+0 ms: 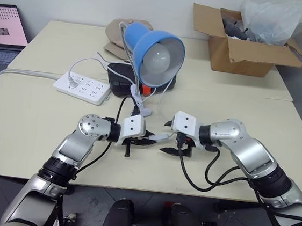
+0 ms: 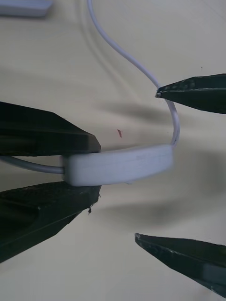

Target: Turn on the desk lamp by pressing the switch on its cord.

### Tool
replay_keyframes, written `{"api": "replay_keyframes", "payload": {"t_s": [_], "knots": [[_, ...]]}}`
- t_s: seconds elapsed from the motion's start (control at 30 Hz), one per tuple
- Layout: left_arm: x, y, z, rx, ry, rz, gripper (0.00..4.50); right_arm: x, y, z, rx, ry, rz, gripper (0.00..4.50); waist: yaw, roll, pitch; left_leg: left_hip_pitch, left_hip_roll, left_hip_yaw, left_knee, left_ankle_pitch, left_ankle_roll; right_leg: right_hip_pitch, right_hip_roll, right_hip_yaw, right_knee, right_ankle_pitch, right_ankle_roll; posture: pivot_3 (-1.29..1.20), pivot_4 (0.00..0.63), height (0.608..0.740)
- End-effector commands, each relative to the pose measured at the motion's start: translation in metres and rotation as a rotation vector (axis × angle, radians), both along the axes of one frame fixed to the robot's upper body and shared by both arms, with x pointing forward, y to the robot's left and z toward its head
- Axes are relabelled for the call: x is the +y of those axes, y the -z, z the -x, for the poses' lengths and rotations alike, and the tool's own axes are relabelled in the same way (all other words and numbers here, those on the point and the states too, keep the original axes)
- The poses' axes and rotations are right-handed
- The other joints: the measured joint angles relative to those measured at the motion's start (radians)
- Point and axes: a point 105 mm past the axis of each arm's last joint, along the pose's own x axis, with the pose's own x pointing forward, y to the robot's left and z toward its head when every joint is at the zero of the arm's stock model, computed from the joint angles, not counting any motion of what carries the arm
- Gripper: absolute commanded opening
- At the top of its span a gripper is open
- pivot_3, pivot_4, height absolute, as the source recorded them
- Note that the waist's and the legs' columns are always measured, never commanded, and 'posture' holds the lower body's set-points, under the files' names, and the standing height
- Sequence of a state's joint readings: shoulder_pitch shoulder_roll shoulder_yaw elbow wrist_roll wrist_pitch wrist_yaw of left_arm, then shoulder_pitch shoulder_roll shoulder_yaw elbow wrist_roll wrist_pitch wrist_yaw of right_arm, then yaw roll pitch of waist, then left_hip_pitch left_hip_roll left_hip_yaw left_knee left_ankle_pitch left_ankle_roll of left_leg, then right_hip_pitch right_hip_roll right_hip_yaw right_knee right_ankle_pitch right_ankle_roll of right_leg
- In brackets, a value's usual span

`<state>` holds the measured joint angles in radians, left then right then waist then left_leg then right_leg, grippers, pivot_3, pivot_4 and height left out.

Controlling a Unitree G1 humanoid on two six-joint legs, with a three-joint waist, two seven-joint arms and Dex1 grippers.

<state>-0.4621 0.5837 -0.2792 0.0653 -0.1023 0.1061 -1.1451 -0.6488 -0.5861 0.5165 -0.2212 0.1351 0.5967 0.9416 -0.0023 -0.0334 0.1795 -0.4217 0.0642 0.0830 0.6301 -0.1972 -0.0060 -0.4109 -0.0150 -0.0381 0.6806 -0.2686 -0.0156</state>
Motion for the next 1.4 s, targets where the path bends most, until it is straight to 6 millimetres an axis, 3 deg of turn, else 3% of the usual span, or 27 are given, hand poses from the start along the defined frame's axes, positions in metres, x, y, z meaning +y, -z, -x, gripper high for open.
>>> {"api": "replay_keyframes", "payload": {"t_s": [0.03, 0.4, 0.8, 0.87, 1.1, 1.27, 1.3, 1.4], "knots": [[-0.007, -0.01, 0.003, -0.038, 0.022, 0.021, 0.4, 0.003, -0.002, 0.001, -0.032, -0.031, 0.005, 3.23, 0.0, 0.0, 0.0, 0.0, 0.0, 0.0, 0.0, 0.0, 0.0, 0.0, 0.0, 0.0, 0.0, 0.0, 0.0, 0.0, 0.15, 0.74], [-0.007, -0.013, 0.002, -0.043, 0.02, 0.018, 0.4, -0.001, 0.003, -0.005, -0.066, -0.037, 0.043, 0.73, 0.0, 0.0, 0.0, 0.0, 0.0, 0.0, 0.0, 0.0, 0.0, 0.0, 0.0, 0.0, 0.0, 0.0, 0.0, 0.0, 0.15, 0.74], [-0.007, -0.014, 0.002, -0.054, 0.02, 0.016, 0.4, 0.006, -0.012, -0.003, -0.066, -0.051, -0.076, 0.62, 0.0, 0.0, 0.0, 0.0, 0.0, 0.0, 0.0, 0.0, 0.0, 0.0, 0.0, 0.0, 0.0, 0.0, 0.0, 0.0, 0.15, 0.74], [-0.007, -0.014, 0.002, -0.057, 0.02, 0.014, 0.4, 0.004, -0.017, -0.003, -0.059, -0.052, -0.1, 1.31, 0.0, 0.0, 0.0, 0.0, 0.0, 0.0, 0.0, 0.0, 0.0, 0.0, 0.0, 0.0, 0.0, 0.0, 0.0, 0.0, 0.15, 0.74], [-0.008, -0.012, -0.001, -0.082, 0.016, 0.009, 0.4, -0.011, -0.034, -0.005, -0.094, -0.016, -0.129, 3.07, 0.0, 0.0, 0.0, 0.0, 0.0, 0.0, 0.0, 0.0, 0.0, 0.0, 0.0, 0.0, 0.0, 0.0, 0.0, 0.0, 0.15, 0.74], [-0.009, -0.002, -0.013, -0.115, -0.074, 0.034, 0.4, -0.045, -0.046, 0.005, -0.125, 0.066, -0.116, 4.24, 0.003, 0.0, 0.0, 0.0, 0.0, 0.0, 0.0, 0.0, 0.0, 0.001, 0.0, 0.0, 0.0, 0.0, 0.0, 0.0, 0.15, 0.74], [-0.01, 0.0, -0.015, -0.119, -0.085, 0.037, 0.4, -0.052, -0.048, 0.008, -0.126, 0.087, -0.112, 4.44, 0.005, 0.0, 0.0, 0.0, 0.0, 0.0, 0.0, 0.0, 0.0, 0.001, 0.0, 0.0, 0.0, 0.0, 0.0, 0.0, 0.15, 0.74], [-0.015, 0.005, -0.024, -0.134, -0.12, 0.051, 0.4, -0.067, -0.05, 0.019, -0.114, 0.143, -0.107, 4.44, 0.005, 0.0, 0.0, 0.0, -0.001, 0.0, 0.0, 0.0, 0.0, 0.001, -0.001, 0.0, -0.001, 0.0, 0.0, 0.0, 0.15, 0.74]]}}
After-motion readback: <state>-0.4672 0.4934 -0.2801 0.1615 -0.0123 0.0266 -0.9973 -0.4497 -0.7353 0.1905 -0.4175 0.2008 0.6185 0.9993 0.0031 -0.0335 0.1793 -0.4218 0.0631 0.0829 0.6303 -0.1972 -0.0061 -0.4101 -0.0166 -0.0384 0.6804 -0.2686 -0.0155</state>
